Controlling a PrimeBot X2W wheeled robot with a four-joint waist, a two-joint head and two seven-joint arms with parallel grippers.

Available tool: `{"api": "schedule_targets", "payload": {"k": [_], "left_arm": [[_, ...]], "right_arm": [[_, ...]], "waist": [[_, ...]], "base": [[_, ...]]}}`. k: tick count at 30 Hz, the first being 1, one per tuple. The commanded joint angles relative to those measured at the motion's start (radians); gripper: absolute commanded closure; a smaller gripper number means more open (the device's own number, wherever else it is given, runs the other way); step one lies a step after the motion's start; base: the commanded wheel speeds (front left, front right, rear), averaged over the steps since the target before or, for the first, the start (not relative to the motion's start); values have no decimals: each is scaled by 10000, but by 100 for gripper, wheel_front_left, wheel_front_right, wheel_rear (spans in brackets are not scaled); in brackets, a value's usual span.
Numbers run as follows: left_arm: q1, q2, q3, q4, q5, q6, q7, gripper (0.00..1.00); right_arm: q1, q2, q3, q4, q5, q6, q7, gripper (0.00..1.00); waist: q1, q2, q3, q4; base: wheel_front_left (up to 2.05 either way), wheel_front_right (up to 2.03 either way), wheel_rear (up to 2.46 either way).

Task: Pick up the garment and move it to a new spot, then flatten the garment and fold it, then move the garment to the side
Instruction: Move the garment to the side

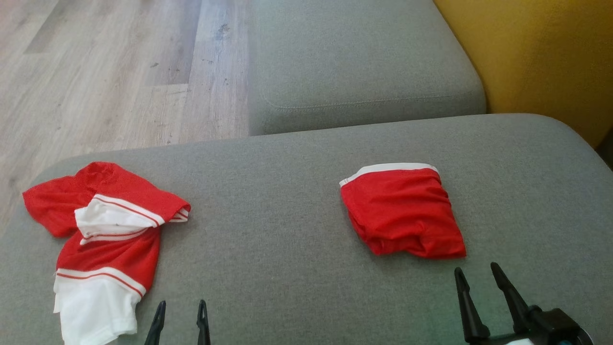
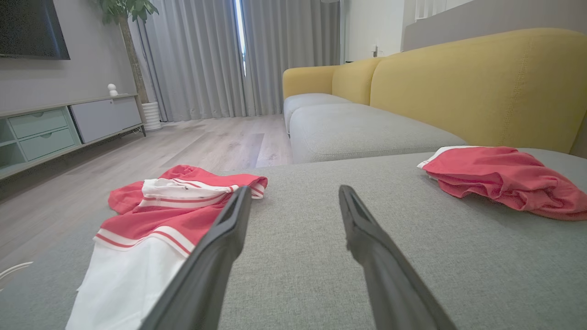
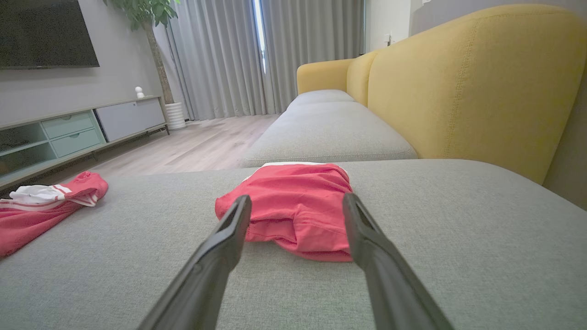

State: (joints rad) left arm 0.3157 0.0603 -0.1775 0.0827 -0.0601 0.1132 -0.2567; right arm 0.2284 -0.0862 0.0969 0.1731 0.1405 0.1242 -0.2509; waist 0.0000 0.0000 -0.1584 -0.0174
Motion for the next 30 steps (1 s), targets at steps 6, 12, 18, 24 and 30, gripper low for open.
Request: {"api": "schedule_targets", "payload": {"k": [6,12,18,24,30], "left_arm": [[-449,-98,177,-501,93,44,-51,0],[-690,-99,-54,-784,-71,317,-51,0],[-966,-100,-346,-881,-132,568,-51,0],[-1439,-100,-805,-958,-426,542,-51,0],[-2022,-100,-1151,-1124,-277,717,-51,0]], "right_arm": [[-575,-254,313,-327,-85,65,-108,0],[-1173,-494,306,-202,-23,65,-108,0],[-2050,-952,-24,409,85,65,-109,0],[-3568,-1778,-143,1831,40,65,-70,0],[-5381,-2448,177,3197,808,65,982,0]], "waist": [[0,0,234,33],[0,0,920,72],[0,0,1415,137],[0,0,2240,227],[0,0,3249,344]], "base": [[0,0,0],[0,0,0],[0,0,0],[0,0,0],[0,0,0]]}}
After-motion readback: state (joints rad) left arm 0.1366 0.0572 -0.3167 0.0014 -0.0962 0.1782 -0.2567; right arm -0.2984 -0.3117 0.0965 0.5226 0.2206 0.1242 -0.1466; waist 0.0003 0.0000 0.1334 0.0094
